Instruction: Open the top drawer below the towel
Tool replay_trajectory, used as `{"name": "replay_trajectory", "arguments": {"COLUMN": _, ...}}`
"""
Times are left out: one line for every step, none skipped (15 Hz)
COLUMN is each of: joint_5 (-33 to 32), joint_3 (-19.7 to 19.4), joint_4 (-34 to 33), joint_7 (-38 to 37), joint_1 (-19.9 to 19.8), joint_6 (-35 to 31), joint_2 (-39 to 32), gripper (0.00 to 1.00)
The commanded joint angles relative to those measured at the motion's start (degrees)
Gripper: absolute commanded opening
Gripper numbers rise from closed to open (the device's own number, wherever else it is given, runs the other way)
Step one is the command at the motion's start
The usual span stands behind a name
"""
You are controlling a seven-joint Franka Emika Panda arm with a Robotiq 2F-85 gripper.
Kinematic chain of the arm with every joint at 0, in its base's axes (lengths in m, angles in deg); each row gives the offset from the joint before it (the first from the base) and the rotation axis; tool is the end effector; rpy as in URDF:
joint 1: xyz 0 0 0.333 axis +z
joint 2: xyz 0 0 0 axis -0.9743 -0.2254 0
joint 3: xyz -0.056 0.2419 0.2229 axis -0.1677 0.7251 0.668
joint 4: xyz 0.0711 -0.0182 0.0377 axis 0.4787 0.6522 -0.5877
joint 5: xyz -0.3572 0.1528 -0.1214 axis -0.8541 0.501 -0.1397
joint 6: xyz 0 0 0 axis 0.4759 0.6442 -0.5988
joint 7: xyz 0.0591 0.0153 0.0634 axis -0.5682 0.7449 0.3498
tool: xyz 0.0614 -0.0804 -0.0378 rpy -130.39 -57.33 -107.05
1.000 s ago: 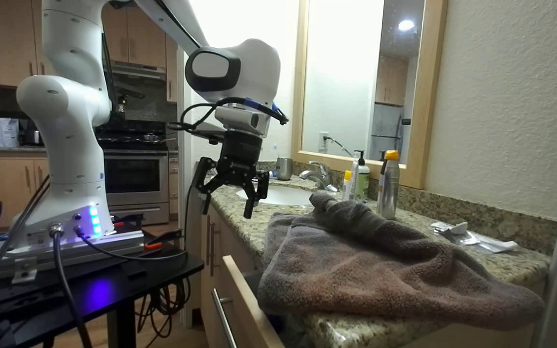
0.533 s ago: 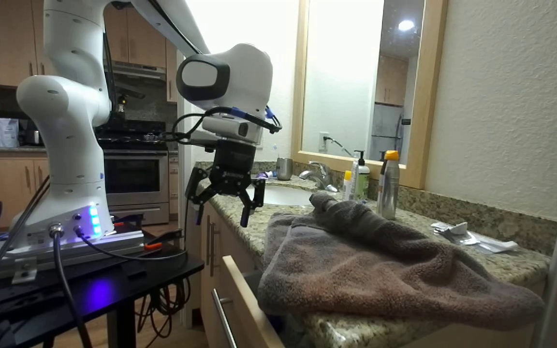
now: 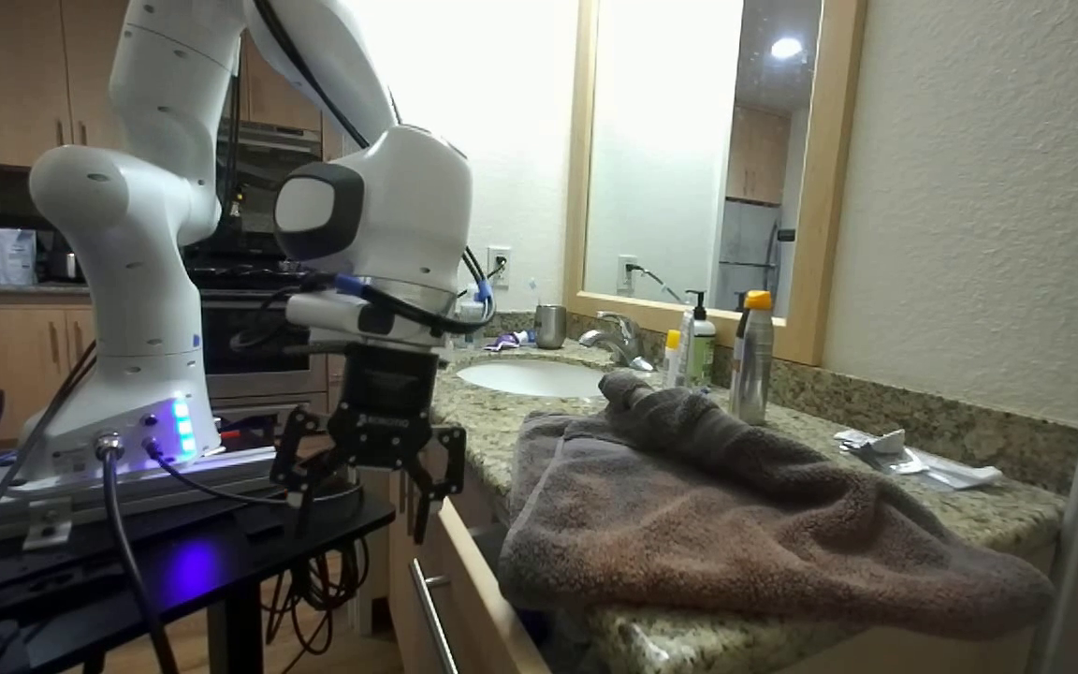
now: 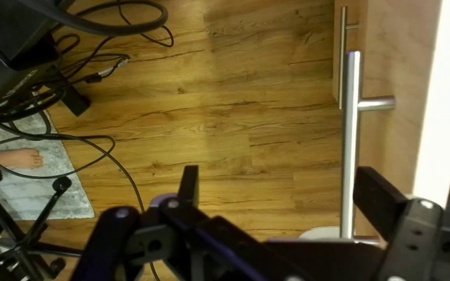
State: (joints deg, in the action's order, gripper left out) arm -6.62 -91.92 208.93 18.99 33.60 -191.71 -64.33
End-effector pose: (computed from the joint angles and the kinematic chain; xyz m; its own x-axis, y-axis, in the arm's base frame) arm 0.0471 -0.4768 0.2033 -0.5353 -0.8322 0.1443 -0.8161 0.5537 0.1654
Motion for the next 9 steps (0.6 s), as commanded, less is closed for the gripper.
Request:
{"name": "replay_trajectory", "arguments": {"joint_5": 6.7, "joint_3": 0.1, "joint_4": -3.0, "joint_7": 2.9, "joint_1": 0.6, "joint_6": -1.7, "joint_2": -8.0, "gripper": 1.00}}
{"name": "replay_trajectory", "arguments": {"joint_5": 8.7, "joint_3": 0.3, "joint_4": -3.8, "joint_7": 2.9, "joint_1": 0.7, "joint_6": -1.3, "joint_2": -9.6, "gripper": 1.00}}
{"name": "replay_trajectory", "arguments": {"joint_5": 8.1, "joint_3": -1.9, "joint_4": -1.6, "joint_7": 3.5, "joint_1": 2.5, "joint_6": -0.7, "joint_2": -6.3, "gripper": 1.00}}
{"name": "replay_trajectory", "arguments": {"joint_5": 9.4, "joint_3": -1.6, "joint_4": -2.4, "joint_7": 3.7, "joint_1": 2.5, "joint_6": -0.7, "joint_2": -8.0, "gripper": 1.00}}
{"name": "replay_trajectory", "arguments": {"joint_5": 9.9, "joint_3": -1.4, "joint_4": -3.0, "joint_7": 3.6, "joint_1": 2.6, "joint_6": -0.7, "joint_2": -9.1, "gripper": 1.00}}
{"name": "replay_trajectory", "arguments": {"joint_5": 10.1, "joint_3": -1.4, "joint_4": -3.3, "joint_7": 3.6, "joint_1": 2.7, "joint_6": -0.7, "joint_2": -9.8, "gripper": 1.00}}
{"name": "replay_trajectory", "arguments": {"joint_5": 11.8, "joint_3": 0.4, "joint_4": -4.0, "joint_7": 5.8, "joint_1": 0.9, "joint_6": 0.1, "joint_2": -9.6, "gripper": 1.00}}
{"name": "replay_trajectory", "arguments": {"joint_5": 14.0, "joint_3": 2.1, "joint_4": -3.7, "joint_7": 8.1, "joint_1": -0.5, "joint_6": -1.2, "joint_2": -9.6, "gripper": 1.00}}
{"name": "replay_trajectory", "arguments": {"joint_5": 16.0, "joint_3": 3.2, "joint_4": -3.5, "joint_7": 10.3, "joint_1": -1.3, "joint_6": -2.1, "joint_2": -9.7, "gripper": 1.00}}
